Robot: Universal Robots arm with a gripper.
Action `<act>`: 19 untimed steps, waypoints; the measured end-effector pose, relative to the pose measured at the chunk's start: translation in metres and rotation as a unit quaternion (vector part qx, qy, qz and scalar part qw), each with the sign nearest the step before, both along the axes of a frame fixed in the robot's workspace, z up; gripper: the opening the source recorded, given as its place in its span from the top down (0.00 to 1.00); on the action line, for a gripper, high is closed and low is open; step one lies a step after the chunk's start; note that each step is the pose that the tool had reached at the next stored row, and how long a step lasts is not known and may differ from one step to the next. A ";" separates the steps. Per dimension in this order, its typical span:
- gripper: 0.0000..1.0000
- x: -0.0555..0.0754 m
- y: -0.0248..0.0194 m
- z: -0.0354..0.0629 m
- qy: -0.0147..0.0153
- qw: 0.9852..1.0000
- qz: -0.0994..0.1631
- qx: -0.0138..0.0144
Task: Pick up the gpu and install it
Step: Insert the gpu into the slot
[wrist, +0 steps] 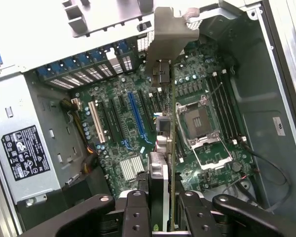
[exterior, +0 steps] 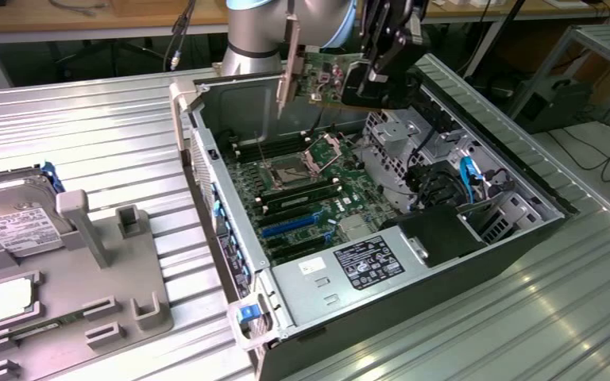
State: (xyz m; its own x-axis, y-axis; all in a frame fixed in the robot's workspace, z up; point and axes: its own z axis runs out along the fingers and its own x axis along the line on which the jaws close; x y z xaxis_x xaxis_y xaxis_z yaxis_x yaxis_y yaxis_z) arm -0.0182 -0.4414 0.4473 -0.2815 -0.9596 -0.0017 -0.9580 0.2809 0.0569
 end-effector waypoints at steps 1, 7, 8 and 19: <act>0.72 0.000 0.0000 0.0000 0.000 1.000 0.006 0.000; 0.72 0.000 0.0000 0.0000 0.000 0.999 0.049 0.000; 0.72 0.000 0.0000 0.0000 -0.001 0.998 0.056 0.000; 0.72 0.000 -0.0001 -0.0010 -0.010 0.992 0.127 -0.001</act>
